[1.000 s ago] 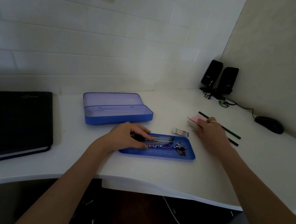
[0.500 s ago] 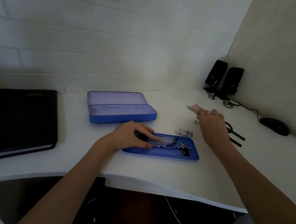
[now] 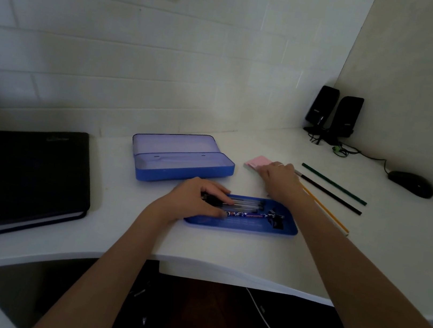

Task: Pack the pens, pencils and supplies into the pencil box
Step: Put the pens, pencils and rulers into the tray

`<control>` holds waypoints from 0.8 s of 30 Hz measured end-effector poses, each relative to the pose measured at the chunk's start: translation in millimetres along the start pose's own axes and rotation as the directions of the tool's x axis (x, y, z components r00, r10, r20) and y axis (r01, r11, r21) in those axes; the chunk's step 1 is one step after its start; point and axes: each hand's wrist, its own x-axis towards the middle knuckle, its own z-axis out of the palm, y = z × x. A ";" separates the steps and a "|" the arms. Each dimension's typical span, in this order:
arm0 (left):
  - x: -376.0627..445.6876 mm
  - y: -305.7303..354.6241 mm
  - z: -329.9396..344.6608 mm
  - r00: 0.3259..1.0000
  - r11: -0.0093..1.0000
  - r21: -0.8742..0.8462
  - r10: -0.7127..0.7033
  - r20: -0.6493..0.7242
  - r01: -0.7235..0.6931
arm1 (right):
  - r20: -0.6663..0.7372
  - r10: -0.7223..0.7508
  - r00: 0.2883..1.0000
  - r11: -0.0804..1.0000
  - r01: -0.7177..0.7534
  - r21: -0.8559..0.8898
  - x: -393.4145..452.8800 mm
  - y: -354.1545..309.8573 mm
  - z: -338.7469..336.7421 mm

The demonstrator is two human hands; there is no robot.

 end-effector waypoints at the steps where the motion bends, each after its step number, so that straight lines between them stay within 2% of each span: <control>1: 0.1 -0.6 -0.1 1.000 1.000 -0.002 -0.001 0.002 0.001 | 0.001 0.022 1.000 0.998 -0.023 0.059 -3.0 1.5 -2.0; 3: 0.1 -0.9 -0.1 1.000 1.000 -0.003 -0.004 0.006 0.004 | -0.128 0.137 0.982 0.962 -0.101 0.256 -9.0 7.7 -4.1; 5: 0.3 -1.0 0.4 1.000 1.000 0.000 -0.004 0.007 0.004 | -0.286 0.345 0.894 0.860 -0.178 0.479 -18.6 17.5 -3.0; 7: 0.5 -0.8 0.9 1.000 1.000 -0.004 -0.004 0.007 0.004 | -0.274 0.537 0.798 0.727 -0.272 0.630 -31.9 31.3 0.3; 9: 0.7 -0.3 1.2 1.000 1.000 -0.012 -0.004 0.006 0.004 | -0.168 0.631 0.757 0.662 -0.414 0.624 -46.1 45.1 6.3; 12: 0.9 -0.6 0.9 1.000 1.000 -0.010 -0.004 0.007 0.004 | -0.007 0.671 0.741 0.617 -0.554 0.559 -63.5 52.5 16.0; 14: 0.4 -0.3 0.5 1.000 1.000 -0.004 -0.004 0.007 0.004 | 0.039 0.695 0.717 0.576 -0.589 0.567 -69.2 50.7 19.8; 19: 0.0 0.9 0.0 1.000 1.000 0.014 -0.008 0.010 0.008 | -0.031 0.718 0.695 0.542 -0.531 0.652 -76.6 39.5 18.5; 24: 0.6 -0.4 1.3 1.000 1.000 -0.002 -0.004 -0.002 0.004 | -0.080 0.681 0.728 0.613 -0.507 0.605 -83.7 33.5 18.2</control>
